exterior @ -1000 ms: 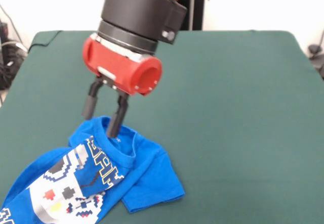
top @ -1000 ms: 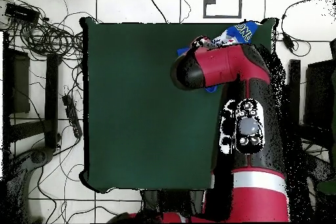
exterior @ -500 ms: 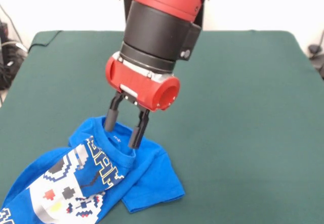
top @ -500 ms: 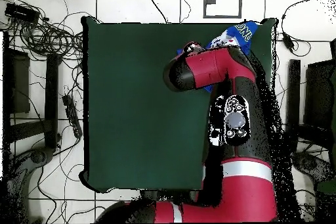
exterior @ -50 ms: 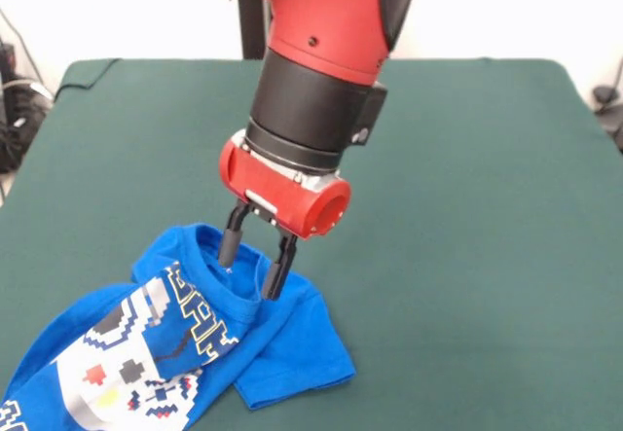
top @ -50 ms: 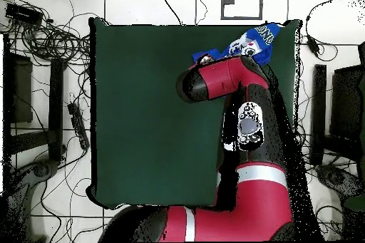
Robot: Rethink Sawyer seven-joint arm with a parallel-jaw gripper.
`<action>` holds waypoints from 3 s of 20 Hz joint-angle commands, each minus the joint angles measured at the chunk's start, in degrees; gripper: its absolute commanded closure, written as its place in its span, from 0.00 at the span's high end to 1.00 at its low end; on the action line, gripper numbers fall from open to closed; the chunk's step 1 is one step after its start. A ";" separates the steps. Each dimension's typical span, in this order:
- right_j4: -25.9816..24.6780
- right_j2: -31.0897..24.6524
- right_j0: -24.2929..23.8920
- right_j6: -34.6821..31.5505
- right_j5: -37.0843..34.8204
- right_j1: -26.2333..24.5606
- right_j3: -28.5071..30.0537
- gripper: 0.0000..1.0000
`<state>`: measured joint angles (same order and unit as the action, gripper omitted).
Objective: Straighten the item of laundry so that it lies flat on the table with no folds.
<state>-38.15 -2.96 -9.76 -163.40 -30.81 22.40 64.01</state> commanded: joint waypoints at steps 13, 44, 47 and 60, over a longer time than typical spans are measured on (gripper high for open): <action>0.86 1.00 1.44 0.71 2.54 1.02 9.32 1.00; 3.06 -6.93 -6.76 7.39 8.03 -3.32 17.72 1.00; 4.38 -5.69 -5.01 4.11 6.58 -1.57 19.86 1.00; 9.95 3.25 5.50 -7.21 5.47 3.12 25.91 1.00</action>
<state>-32.58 -0.70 -11.00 -163.40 -18.57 24.56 80.19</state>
